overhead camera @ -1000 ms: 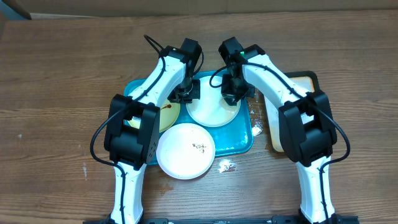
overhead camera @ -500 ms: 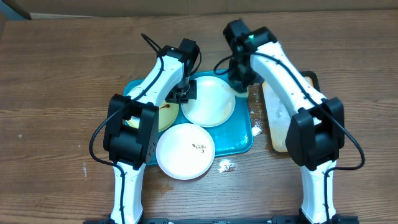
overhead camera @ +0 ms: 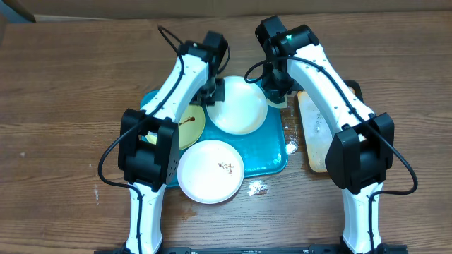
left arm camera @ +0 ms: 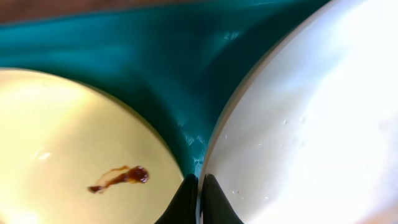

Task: Clean dirty plates on tray and stack at the side

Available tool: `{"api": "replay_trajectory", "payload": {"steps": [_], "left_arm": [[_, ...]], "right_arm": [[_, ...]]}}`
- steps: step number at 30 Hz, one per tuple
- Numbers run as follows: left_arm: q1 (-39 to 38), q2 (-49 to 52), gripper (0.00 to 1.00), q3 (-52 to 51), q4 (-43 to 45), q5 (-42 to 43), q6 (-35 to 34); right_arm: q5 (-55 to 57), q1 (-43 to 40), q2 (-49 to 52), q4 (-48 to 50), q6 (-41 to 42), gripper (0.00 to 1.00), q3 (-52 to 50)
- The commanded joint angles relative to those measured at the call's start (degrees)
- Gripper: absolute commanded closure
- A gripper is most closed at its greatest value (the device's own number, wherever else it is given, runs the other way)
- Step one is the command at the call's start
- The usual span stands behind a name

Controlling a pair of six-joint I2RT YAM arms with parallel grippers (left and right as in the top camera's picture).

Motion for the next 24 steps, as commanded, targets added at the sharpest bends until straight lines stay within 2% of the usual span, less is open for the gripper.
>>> {"api": "replay_trajectory", "payload": {"steps": [1,10,14,20,24], "left_arm": [[0.42,0.63,0.96,6.86,-3.04,-4.37,-1.25],[0.26,0.63,0.96,18.82,-13.79,-12.83,-1.86],[-0.7,0.63,0.96,20.55,-17.22,-18.95,-3.04],[-4.48,0.63,0.96,21.11,-22.64,-32.48,-4.92],[-7.76,0.63,0.96,21.2,-23.8,-35.95,-6.12]], "right_arm": [[0.94,-0.17,-2.1,-0.26,-0.37,0.96,1.31],[0.31,-0.17,-2.1,-0.5,-0.35,0.96,1.31],[0.04,-0.17,-2.08,-0.44,-0.37,0.96,1.31],[-1.2,-0.17,-2.08,-0.02,-1.44,0.96,1.31],[-1.22,-0.17,-2.1,0.11,-1.44,0.96,1.31]]}}
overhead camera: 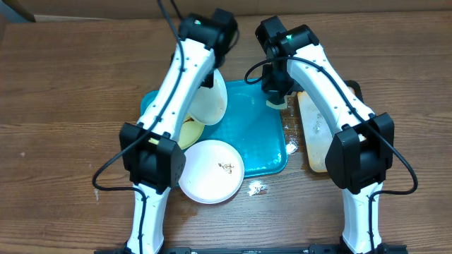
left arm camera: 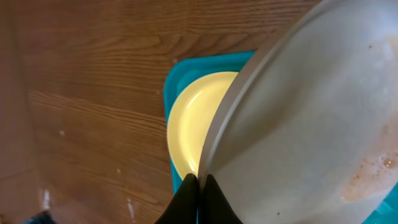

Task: Clean dirty plates on tray and stack at the side

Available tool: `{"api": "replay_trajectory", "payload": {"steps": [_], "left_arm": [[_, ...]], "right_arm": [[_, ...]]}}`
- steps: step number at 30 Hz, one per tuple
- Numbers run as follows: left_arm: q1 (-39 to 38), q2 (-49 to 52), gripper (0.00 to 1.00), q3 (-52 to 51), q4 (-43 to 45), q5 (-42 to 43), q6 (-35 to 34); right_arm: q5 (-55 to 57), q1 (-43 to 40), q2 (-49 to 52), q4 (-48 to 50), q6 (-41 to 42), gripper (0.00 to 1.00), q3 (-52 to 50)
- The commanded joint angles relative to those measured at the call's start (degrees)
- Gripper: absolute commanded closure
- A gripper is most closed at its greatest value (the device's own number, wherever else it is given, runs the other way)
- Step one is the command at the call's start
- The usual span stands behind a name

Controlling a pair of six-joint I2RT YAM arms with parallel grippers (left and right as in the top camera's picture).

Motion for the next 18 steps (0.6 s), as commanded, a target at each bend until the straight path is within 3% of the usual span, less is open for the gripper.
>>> {"api": "replay_trajectory", "payload": {"steps": [1,11,18], "left_arm": [[-3.32,0.55,0.96,2.03,-0.44,-7.5,-2.69],[-9.94,0.31,0.96,2.03,-3.26,-19.02,-7.17],[-10.32,-0.2,0.96,2.03,-3.26,-19.54,-7.21]], "right_arm": [[-0.28,-0.17,-2.1,0.24,-0.46,0.96,1.31],[-0.26,-0.17,-2.08,-0.63,-0.9,0.96,1.31],[0.87,-2.38,-2.08,-0.87,1.42,0.96,1.31]]}}
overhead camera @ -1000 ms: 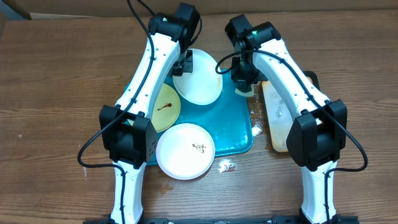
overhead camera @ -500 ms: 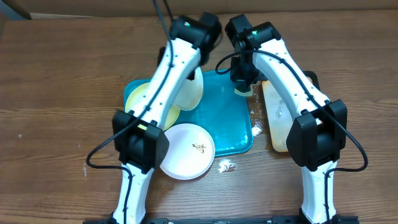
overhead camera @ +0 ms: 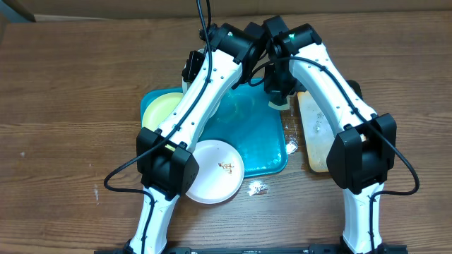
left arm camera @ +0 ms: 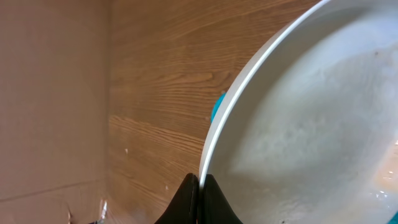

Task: Clean dirty plates on tray and stack at the side

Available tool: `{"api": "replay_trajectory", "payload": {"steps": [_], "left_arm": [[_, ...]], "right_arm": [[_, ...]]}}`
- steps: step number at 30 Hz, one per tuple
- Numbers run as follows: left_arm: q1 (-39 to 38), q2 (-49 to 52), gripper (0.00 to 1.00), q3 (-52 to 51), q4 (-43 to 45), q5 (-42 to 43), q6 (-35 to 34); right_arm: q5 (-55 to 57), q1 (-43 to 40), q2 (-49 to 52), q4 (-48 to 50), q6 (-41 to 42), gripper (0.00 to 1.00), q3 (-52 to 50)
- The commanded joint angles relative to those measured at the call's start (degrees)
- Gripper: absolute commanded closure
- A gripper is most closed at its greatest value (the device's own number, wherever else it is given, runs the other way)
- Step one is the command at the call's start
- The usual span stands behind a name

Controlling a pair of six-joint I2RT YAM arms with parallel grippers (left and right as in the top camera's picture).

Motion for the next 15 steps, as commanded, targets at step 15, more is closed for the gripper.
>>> {"api": "replay_trajectory", "payload": {"steps": [15], "left_arm": [[-3.54,-0.26,0.96,1.57,-0.59,-2.36,-3.13]], "right_arm": [[4.9,-21.88,-1.86,-7.56,1.49,0.96,1.31]]}}
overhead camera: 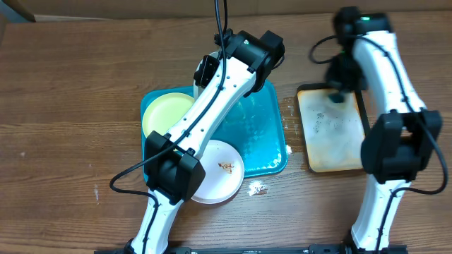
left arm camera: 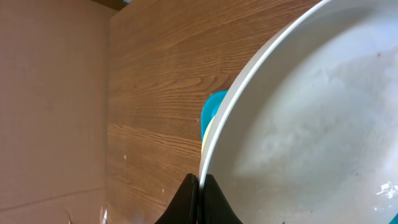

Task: Clean dirty plates on tray and stack at the side
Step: 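Lift the white plate with the left gripper and tilt it upright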

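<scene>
My left gripper (left arm camera: 199,186) is shut on the rim of a white plate (left arm camera: 311,124), which it holds up on edge over the back of the teal tray (overhead camera: 265,137). In the overhead view the left arm hides most of that plate. On the tray's left part lies a yellow plate (overhead camera: 166,113). A second white plate (overhead camera: 215,169), with dark crumbs on it, overlaps the tray's front edge. My right gripper (overhead camera: 336,93) hangs blurred at the back edge of the tan board (overhead camera: 332,137); its jaws cannot be made out.
The tan board, speckled with bits, lies right of the tray. White crumbs (overhead camera: 256,188) are scattered on the wooden table in front of the tray. A brown wall runs along the table's far side.
My right arm has moved from the tray's back right corner to the right, over the tan board's back edge. The left gripper keeps the white plate raised, shifted only slightly.
The white plate first lay flat at the back of the tray, my left gripper shut on its rim and the right gripper beside it. Then the plate was tilted up over the yellow plate, then higher and farther back. Now the right arm is over the board.
</scene>
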Available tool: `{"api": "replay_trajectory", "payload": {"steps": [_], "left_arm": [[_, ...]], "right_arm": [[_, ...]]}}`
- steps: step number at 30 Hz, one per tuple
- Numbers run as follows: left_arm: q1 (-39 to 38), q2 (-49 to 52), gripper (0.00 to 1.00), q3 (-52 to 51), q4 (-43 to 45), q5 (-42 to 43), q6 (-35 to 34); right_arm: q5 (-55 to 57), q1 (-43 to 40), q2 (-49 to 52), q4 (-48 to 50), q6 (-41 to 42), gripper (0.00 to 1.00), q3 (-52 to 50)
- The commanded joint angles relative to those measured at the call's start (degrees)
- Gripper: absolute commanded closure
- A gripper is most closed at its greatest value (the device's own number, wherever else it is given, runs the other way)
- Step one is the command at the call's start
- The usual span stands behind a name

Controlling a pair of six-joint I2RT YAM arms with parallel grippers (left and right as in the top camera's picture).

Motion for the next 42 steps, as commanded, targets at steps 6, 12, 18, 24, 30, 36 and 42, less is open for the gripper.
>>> {"api": "replay_trajectory", "payload": {"steps": [6,12,18,24,30,36,42], "left_arm": [[0.2,-0.26,0.96,1.57,0.07,-5.62,-2.03],[-0.15,-0.26,0.96,1.57,0.87,-12.66,-1.97],[-0.17,-0.26,0.96,1.57,3.08,-16.13,-1.07],[-0.66,-0.26,0.96,1.57,2.89,-17.14,-1.03],[-2.14,-0.15,0.96,1.57,3.3,-17.29,-0.52],[-5.95,-0.2,0.96,1.55,0.72,-16.61,-1.68],[-7.39,-0.48,0.96,1.57,0.24,-15.87,-1.33]], "right_arm": [[-0.68,-5.55,-1.84,-0.9,0.22,0.96,1.31],[-1.27,-5.7,-1.84,-1.38,0.2,0.96,1.31],[-1.7,-5.33,-1.86,-1.99,0.22,0.96,1.31],[-2.67,-5.33,-1.84,-1.79,0.13,0.96,1.31],[-2.97,-5.33,-1.86,-1.77,0.02,0.96,1.31],[-2.97,-5.33,-1.86,-1.55,0.02,0.96,1.31],[-2.99,-5.33,-1.86,-2.03,0.02,0.96,1.31]]}}
